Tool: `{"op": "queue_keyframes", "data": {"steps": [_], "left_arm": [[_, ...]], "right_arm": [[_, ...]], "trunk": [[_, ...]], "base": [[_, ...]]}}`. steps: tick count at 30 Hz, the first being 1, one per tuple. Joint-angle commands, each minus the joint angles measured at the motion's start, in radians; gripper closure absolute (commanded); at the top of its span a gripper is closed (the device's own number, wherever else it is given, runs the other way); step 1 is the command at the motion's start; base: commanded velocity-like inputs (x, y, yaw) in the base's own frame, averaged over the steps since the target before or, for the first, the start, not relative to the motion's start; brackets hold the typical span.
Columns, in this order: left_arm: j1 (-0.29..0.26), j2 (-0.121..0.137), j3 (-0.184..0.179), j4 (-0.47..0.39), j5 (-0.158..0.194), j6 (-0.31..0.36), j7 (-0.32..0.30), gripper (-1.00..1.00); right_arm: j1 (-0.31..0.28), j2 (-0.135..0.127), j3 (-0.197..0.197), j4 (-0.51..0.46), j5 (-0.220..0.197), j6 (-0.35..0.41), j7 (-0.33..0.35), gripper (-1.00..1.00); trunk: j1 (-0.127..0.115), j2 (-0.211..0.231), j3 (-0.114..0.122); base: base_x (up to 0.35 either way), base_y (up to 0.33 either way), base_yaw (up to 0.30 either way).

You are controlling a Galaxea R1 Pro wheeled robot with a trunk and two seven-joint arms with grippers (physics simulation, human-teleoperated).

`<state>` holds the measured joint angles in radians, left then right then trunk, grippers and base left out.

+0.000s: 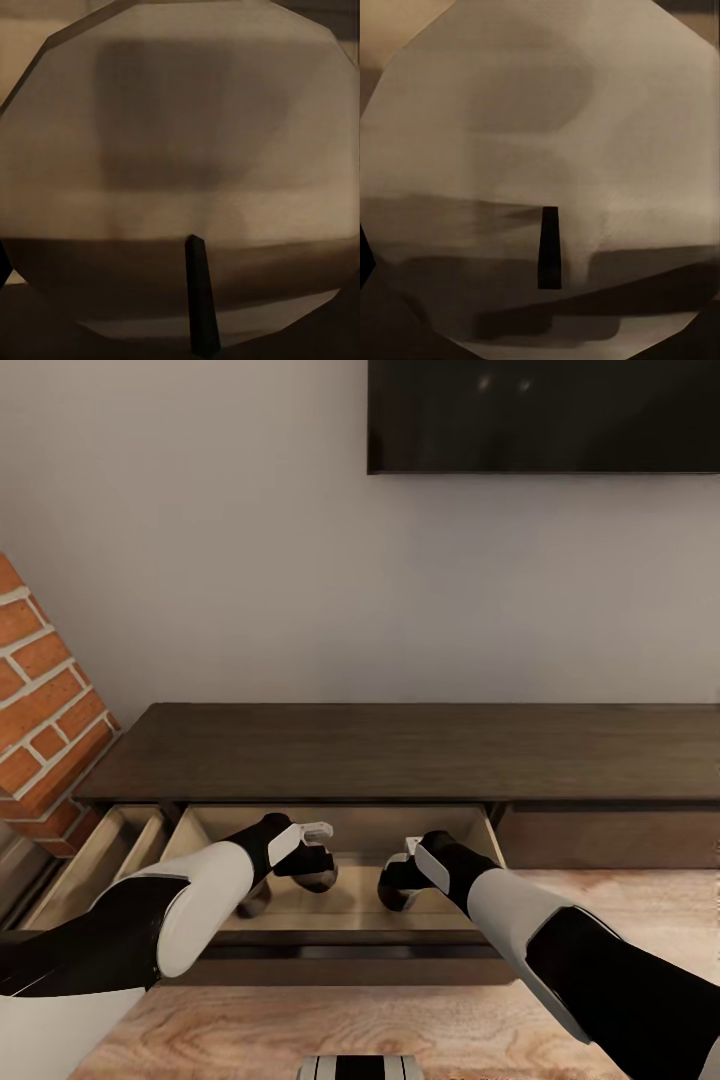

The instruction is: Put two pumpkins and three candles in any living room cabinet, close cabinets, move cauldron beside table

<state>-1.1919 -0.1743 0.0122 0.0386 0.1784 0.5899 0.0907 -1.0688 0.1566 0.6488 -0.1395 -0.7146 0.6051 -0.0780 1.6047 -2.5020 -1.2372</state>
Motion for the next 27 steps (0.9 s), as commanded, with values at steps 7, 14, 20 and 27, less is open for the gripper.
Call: {"op": "queue_keyframes", "data": {"steps": [7, 14, 20, 27], "left_arm": [[-0.001, 0.000, 0.003, 0.001, 0.012, 0.001, 0.007, 1.00], [-0.001, 0.000, 0.003, 0.001, 0.012, 0.002, 0.007, 1.00], [-0.001, 0.000, 0.003, 0.001, 0.012, 0.002, 0.007, 1.00], [-0.001, 0.000, 0.003, 0.001, 0.012, 0.002, 0.007, 1.00]], "right_arm": [[0.000, 0.000, 0.006, -0.002, -0.008, 0.004, -0.008, 1.00], [0.000, 0.000, 0.006, -0.002, -0.008, 0.004, -0.008, 1.00], [0.000, 0.000, 0.006, -0.002, -0.008, 0.004, -0.008, 1.00], [0.000, 0.000, 0.007, 0.000, -0.008, 0.004, -0.008, 1.00]], "trunk": [[0.000, -0.001, -0.005], [0.003, -0.002, -0.024], [0.003, -0.002, -0.024], [0.003, -0.002, -0.024]], "base": [[0.000, 0.000, -0.079], [0.000, 0.000, -0.002], [0.000, 0.000, 0.000], [0.000, 0.000, 0.000]]}}
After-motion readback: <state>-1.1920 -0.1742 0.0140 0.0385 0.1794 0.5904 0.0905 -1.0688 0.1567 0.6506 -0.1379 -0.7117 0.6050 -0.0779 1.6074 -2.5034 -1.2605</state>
